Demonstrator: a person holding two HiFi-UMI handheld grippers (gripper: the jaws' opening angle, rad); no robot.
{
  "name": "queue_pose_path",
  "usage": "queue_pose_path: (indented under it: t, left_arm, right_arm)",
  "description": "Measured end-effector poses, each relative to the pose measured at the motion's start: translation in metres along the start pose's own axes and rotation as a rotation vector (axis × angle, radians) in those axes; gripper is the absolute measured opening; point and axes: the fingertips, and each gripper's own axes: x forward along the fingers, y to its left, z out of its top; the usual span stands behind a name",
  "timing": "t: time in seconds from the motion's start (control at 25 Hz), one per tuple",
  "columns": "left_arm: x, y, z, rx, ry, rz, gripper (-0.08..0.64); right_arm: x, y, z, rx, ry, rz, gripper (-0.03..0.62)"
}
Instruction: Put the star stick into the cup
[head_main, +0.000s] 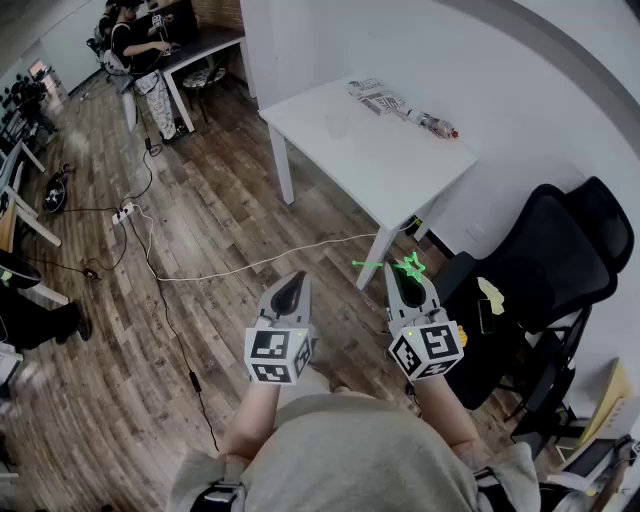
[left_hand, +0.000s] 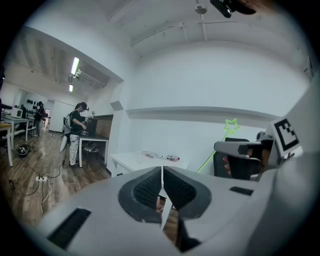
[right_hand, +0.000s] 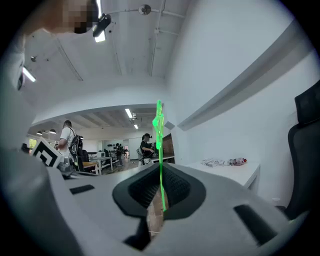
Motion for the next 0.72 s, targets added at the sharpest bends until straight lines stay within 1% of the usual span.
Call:
queue_pose_path:
  t: [0.12,0.28,0.4,0.72]
  left_arm:
    - [-0.014,-0.026,-0.004,-0.013,0.0,-0.003,0.014]
    - [-0.033,-0.043,-0.012,0.015,0.005,-0.001,0.013]
    - [-0.034,-0.05,-0.009,0.002,-0.002,-0.013,0.013]
    - [-0.039,-0.062,-0.009,-0.014,-0.019,-0.018,0.014]
  right_arm:
    - [-0.029,-0.006,0.001,-0.009,-0.001,0.008,0.008]
    - [-0.055,-0.007,0.0,-0.005,-0.015,0.005,0.008]
    - [-0.06,-0.009,0.004,0.002,-0.031,0.001,0.008]
    - [-0.07,-0.007,0.001,0.014,-0.022,0.018,0.008]
